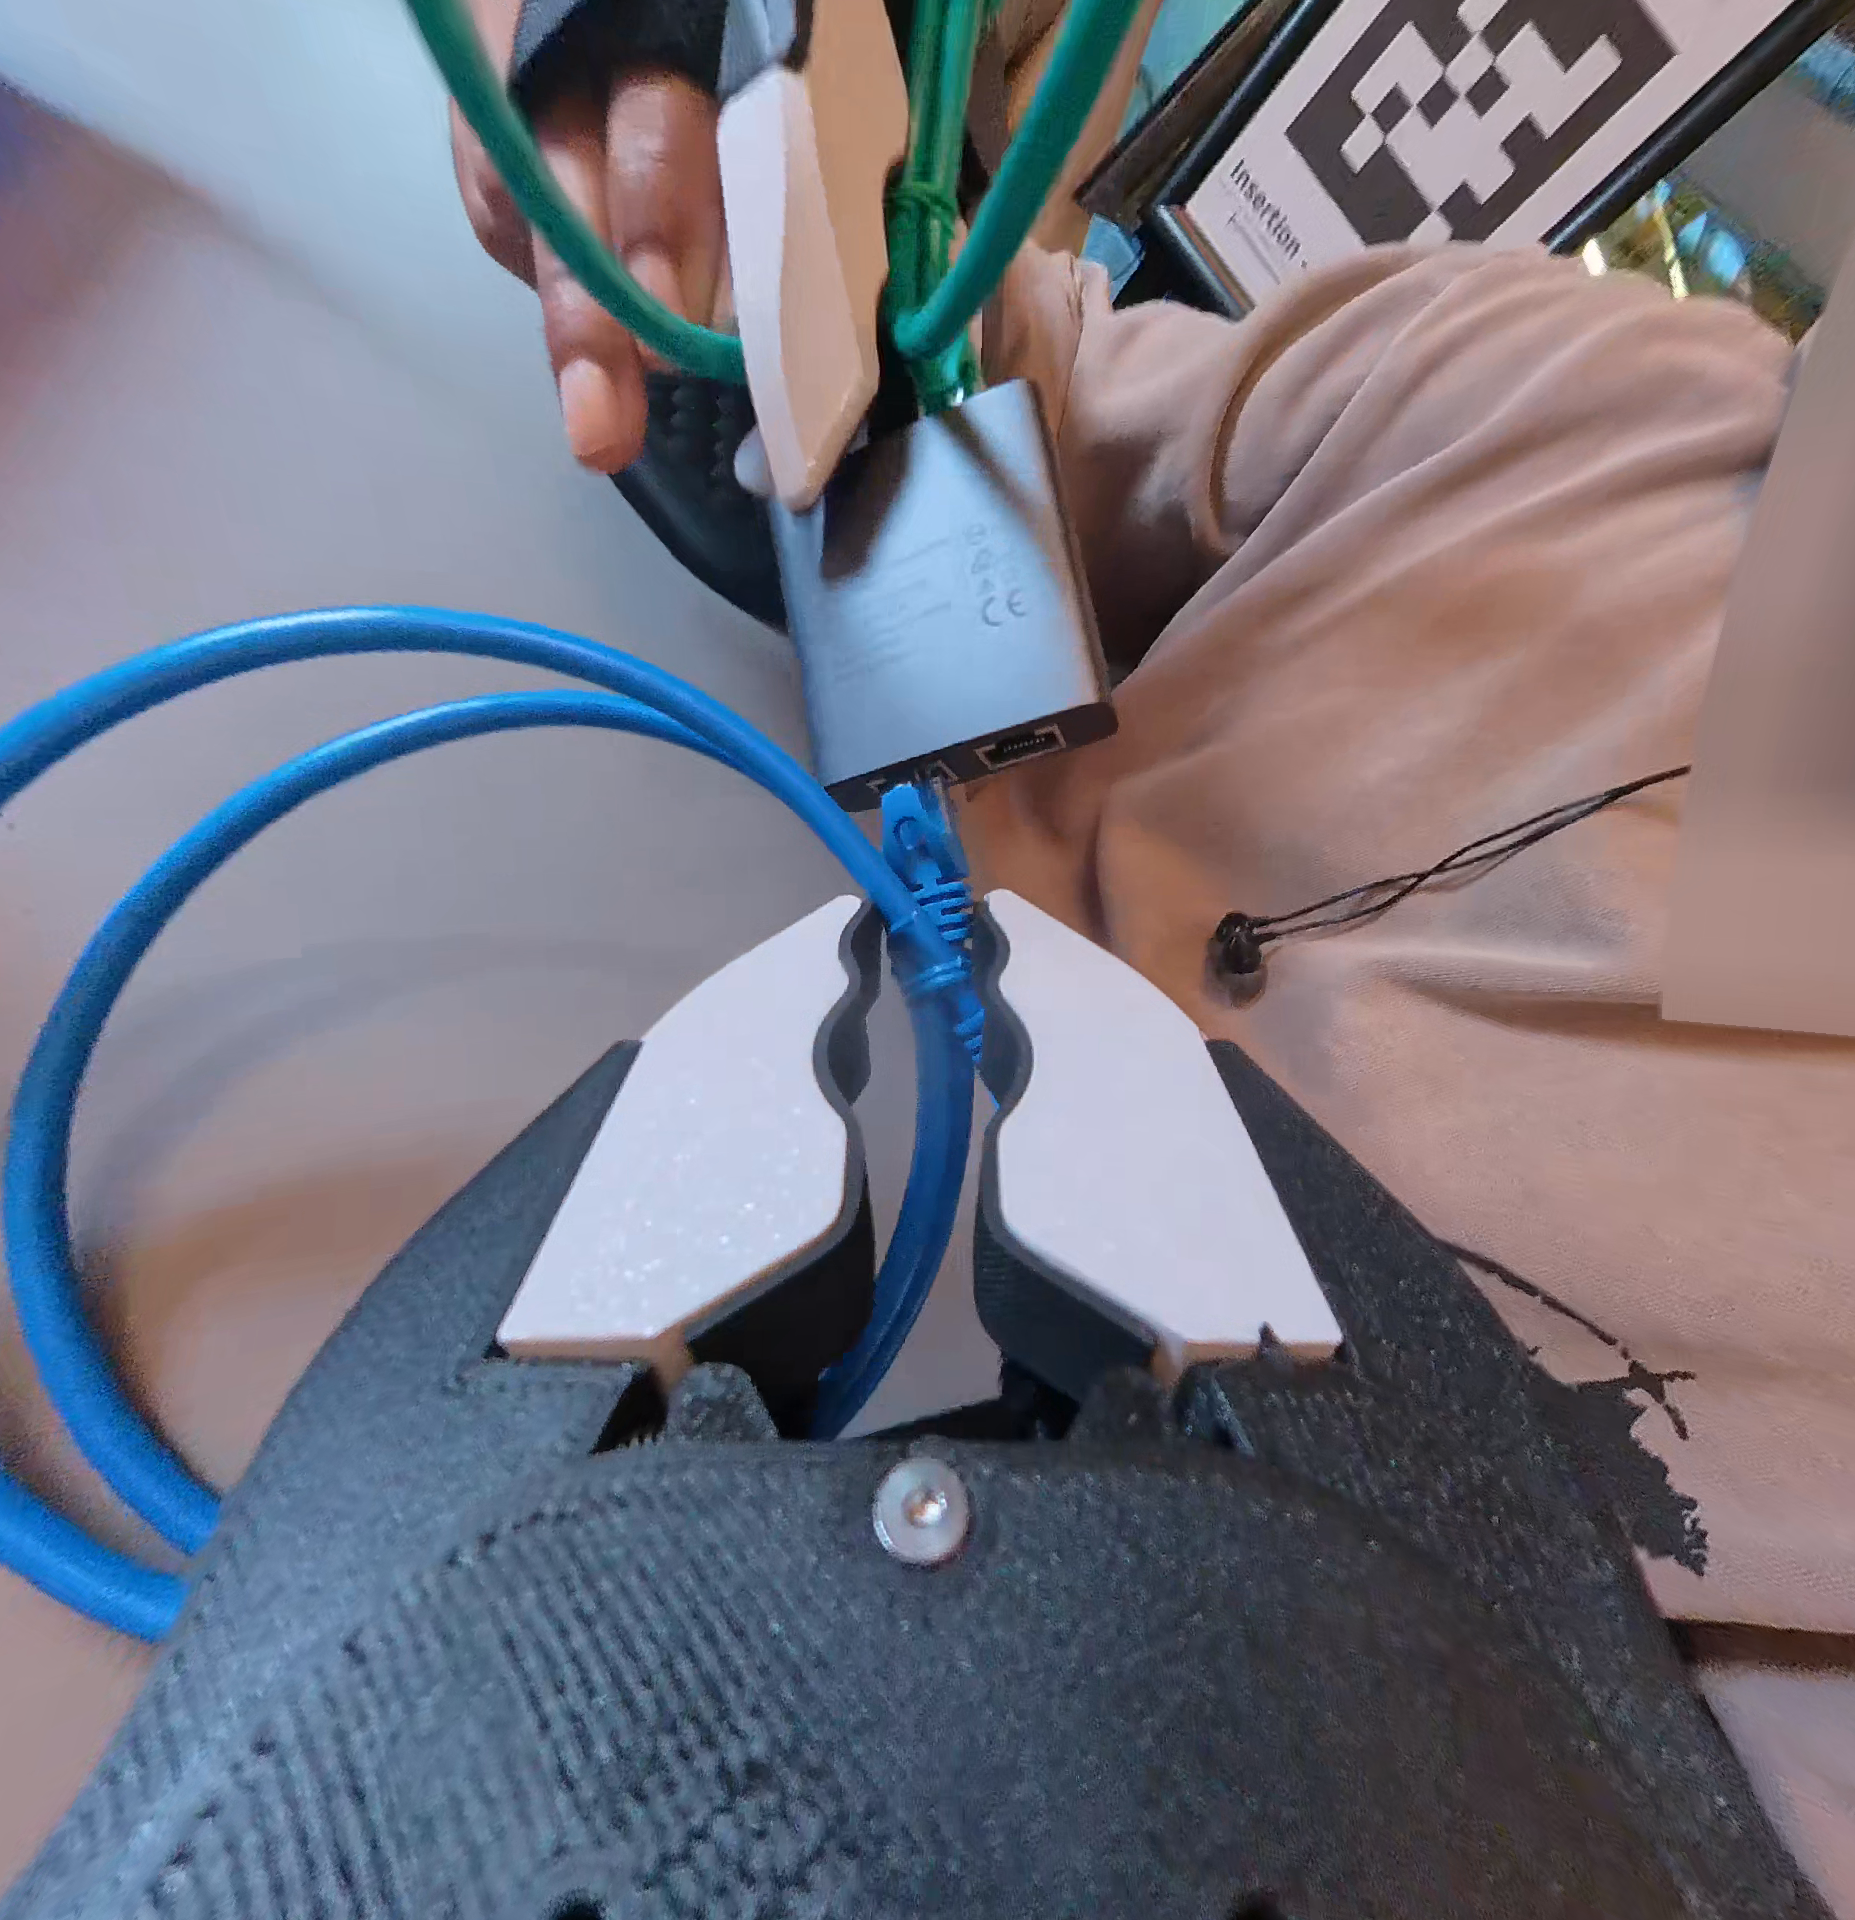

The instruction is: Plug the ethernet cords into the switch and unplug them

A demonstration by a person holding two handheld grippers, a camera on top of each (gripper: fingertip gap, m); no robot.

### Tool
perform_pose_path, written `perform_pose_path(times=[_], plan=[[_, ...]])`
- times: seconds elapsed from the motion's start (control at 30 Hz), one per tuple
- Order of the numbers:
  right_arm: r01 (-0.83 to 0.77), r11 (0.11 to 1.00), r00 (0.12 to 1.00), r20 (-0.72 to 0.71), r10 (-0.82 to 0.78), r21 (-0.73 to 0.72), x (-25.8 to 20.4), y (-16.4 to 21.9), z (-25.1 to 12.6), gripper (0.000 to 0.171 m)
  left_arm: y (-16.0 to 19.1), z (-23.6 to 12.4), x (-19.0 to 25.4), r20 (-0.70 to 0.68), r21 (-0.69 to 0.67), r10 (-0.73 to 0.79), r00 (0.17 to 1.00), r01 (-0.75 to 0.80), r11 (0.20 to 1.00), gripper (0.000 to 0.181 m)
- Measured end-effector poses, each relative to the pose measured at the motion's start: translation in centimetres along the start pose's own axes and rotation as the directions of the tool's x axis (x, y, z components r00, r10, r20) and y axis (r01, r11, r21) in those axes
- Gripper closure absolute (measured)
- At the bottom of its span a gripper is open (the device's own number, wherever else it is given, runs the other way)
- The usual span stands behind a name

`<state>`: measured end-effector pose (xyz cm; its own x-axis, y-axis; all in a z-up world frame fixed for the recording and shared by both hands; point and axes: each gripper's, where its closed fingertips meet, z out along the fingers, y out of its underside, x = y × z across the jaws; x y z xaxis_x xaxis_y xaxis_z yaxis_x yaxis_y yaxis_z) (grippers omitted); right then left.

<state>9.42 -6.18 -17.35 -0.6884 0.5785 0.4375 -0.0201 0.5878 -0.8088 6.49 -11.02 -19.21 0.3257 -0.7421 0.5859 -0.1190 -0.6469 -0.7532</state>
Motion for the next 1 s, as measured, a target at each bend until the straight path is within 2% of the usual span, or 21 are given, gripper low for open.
perform_pose_path(times=[0.1, 0.17, 0.27, 0.33, 0.63, 0.67, 0.7, 0.8, 1.0], plan=[[0.045, 0.997, 0.999, 0.028, -0.043, -0.057, -1.1, 0.6, 1.5, 0.140, -0.3, 0.7, 0.4, -0.027, 0.001, -0.029, 0.999, 0.029, 1.000, 0.166], [0.014, 1.000, 1.000, 0.018, -0.014, 0.027, -1.2, -0.5, 1.9, 0.140, 0.1, 0.8, 0.1, 0.004, -0.035, -0.025, 1.000, 0.025, 0.999, 0.167], [-0.007, 0.998, 1.000, -0.021, 0.008, 0.056, -0.3, -0.4, 1.6, 0.142, -0.6, 0.3, 0.0, 0.002, 0.030, -0.060, 0.998, 0.060, 0.998, 0.167], [-0.019, 0.998, 1.000, -0.014, 0.020, 0.064, -0.4, -0.3, 1.8, 0.144, -0.4, 0.2, -0.2, 0.016, 0.021, -0.057, 0.998, 0.057, 0.998, 0.167], [-0.232, 0.962, 0.972, 0.052, 0.227, 0.143, 0.2, -0.7, 0.9, 0.128, 0.0, -0.1, -2.1, 0.131, 0.003, -0.076, 0.988, 0.077, 0.997, 0.167], [-0.237, 0.961, 0.972, 0.044, 0.233, 0.144, 0.2, -0.8, 1.1, 0.130, 0.1, 0.1, -2.1, 0.139, -0.008, -0.072, 0.988, 0.074, 0.997, 0.168], [-0.222, 0.966, 0.975, 0.017, 0.222, 0.130, 0.5, -0.5, 1.4, 0.140, 0.2, 0.4, -2.1, 0.149, -0.023, -0.063, 0.987, 0.067, 0.997, 0.168], [-0.212, 0.970, 0.976, 0.070, 0.205, 0.116, -0.5, -0.4, 1.8, 0.145, 0.7, 0.7, -2.2, 0.173, -0.057, -0.035, 0.984, 0.045, 0.997, 0.168], [-0.215, 0.963, 0.977, 0.031, 0.213, 0.161, 0.6, -0.7, 1.0, 0.148, -1.3, -0.8, -2.2, 0.222, 0.035, 0.072, 0.972, -0.082, 0.996, 0.167]])
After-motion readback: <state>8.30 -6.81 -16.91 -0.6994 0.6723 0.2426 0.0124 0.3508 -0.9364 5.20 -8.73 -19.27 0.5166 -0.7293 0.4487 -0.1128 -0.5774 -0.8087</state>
